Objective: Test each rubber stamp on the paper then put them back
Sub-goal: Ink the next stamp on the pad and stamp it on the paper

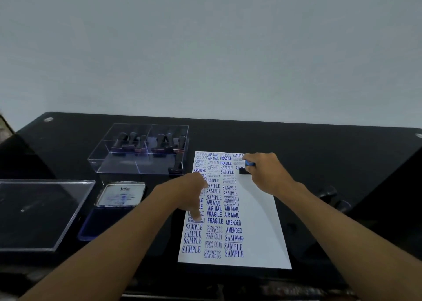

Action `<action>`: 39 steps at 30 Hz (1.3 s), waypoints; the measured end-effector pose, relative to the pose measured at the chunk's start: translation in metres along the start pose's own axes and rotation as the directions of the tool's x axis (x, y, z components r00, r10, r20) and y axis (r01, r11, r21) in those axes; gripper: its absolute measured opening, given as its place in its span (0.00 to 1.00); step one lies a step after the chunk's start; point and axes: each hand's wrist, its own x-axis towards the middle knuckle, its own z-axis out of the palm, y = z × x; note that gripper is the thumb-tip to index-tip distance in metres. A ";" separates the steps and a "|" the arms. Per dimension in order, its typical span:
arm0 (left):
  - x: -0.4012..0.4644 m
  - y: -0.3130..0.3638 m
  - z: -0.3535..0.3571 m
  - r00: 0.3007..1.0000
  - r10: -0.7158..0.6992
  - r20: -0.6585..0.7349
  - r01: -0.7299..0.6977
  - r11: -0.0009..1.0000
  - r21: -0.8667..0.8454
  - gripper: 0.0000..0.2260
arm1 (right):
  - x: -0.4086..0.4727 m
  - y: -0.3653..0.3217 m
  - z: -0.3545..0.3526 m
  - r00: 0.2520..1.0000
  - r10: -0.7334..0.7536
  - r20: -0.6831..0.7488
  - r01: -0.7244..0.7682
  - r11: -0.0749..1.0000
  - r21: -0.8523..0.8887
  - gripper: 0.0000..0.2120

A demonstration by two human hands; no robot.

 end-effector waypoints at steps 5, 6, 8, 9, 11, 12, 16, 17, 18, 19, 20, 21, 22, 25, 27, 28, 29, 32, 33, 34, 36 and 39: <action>0.000 0.000 0.000 1.000 0.008 0.010 -0.008 1.000 -0.006 0.44 | 0.004 -0.003 0.001 1.000 -0.012 0.009 0.012 1.000 0.000 0.15; 0.000 0.000 0.000 1.000 0.007 0.012 -0.007 1.000 -0.006 0.44 | 0.004 -0.003 0.001 1.000 -0.015 0.013 0.015 1.000 -0.002 0.16; 0.000 0.000 0.000 1.000 0.004 0.013 -0.004 1.000 -0.014 0.44 | 0.005 -0.004 0.002 1.000 -0.003 0.026 0.003 1.000 0.002 0.15; 0.000 0.000 -0.001 1.000 0.005 0.012 -0.005 1.000 -0.017 0.44 | 0.004 -0.004 0.002 1.000 0.001 0.028 -0.001 1.000 0.005 0.13; 0.000 0.000 -0.001 1.000 0.010 0.011 -0.010 1.000 -0.014 0.44 | 0.004 -0.003 0.003 1.000 -0.002 0.024 0.001 1.000 0.017 0.08; -0.001 0.001 -0.001 1.000 0.012 0.011 -0.012 1.000 -0.012 0.44 | 0.003 -0.003 0.004 1.000 -0.004 0.021 0.003 1.000 0.024 0.06; -0.001 0.002 -0.001 1.000 0.015 0.013 -0.015 1.000 -0.001 0.44 | 0.002 -0.002 0.006 1.000 -0.024 -0.004 0.024 0.999 0.039 0.13; -0.001 0.002 -0.001 1.000 0.015 0.013 -0.015 1.000 -0.002 0.44 | 0.001 -0.001 0.007 0.999 -0.029 -0.018 0.030 0.999 0.042 0.14; -0.001 0.002 -0.001 1.000 0.013 0.013 -0.013 1.000 -0.004 0.44 | 0.002 0.001 0.009 0.999 -0.032 -0.034 0.034 0.999 0.039 0.13; -0.001 0.002 -0.001 1.000 0.012 0.015 -0.012 1.000 -0.006 0.44 | 0.002 0.002 0.011 0.998 -0.040 -0.047 0.041 0.999 0.030 0.11; 0.000 0.002 -0.001 1.000 0.010 0.015 -0.010 1.000 -0.007 0.44 | 0.003 0.003 0.012 0.997 -0.049 -0.057 0.050 0.999 0.018 0.09; -0.001 0.003 -0.001 1.000 0.011 0.014 -0.011 1.000 -0.003 0.44 | 0.003 0.003 0.013 0.996 -0.057 -0.063 0.057 0.998 0.008 0.08; 0.000 0.003 -0.001 1.000 0.012 0.015 -0.012 1.000 0.005 0.44 | 0.004 0.003 0.014 0.997 -0.058 -0.058 0.058 0.998 0.003 0.07; 0.002 0.002 0.000 1.000 0.010 0.013 -0.010 1.000 0.015 0.44 | 0.012 0.003 0.013 0.999 -0.035 -0.021 0.035 0.999 -0.012 0.05; 0.001 0.002 0.000 1.000 0.013 0.007 -0.014 1.000 0.020 0.44 | 0.022 0.002 0.009 1.000 -0.010 0.015 0.010 1.000 -0.011 0.06; 0.001 0.002 0.000 1.000 0.013 0.007 -0.014 1.000 0.021 0.44 | 0.027 0.001 0.007 0.999 0.002 0.035 -0.002 1.000 -0.017 0.07; 0.002 0.002 0.000 1.000 0.012 0.008 -0.012 1.000 0.018 0.44 | 0.031 0.000 0.005 0.999 0.008 0.050 -0.007 1.000 -0.020 0.08; 0.001 0.002 0.000 1.000 0.002 0.007 -0.002 1.000 0.002 0.44 | 0.027 0.000 0.007 0.999 0.011 0.038 -0.011 1.000 -0.010 0.08; 0.001 0.001 0.000 1.000 0.002 0.008 -0.002 1.000 0.005 0.44 | 0.022 0.001 0.010 1.000 -0.001 0.016 0.001 1.000 -0.015 0.07; 0.001 0.001 0.000 1.000 0.001 0.008 -0.001 1.000 0.010 0.44 | 0.016 0.002 0.014 1.000 -0.015 -0.010 0.015 1.000 -0.026 0.07; 0.002 0.001 0.001 1.000 0.000 0.013 0.000 1.000 0.023 0.44 | 0.006 0.003 0.017 0.998 -0.033 -0.047 0.033 0.999 -0.017 0.08; 0.002 0.004 -0.002 1.000 -0.004 0.023 0.003 0.999 0.035 0.44 | 0.011 -0.001 0.010 1.000 -0.011 0.005 0.011 1.000 -0.006 0.06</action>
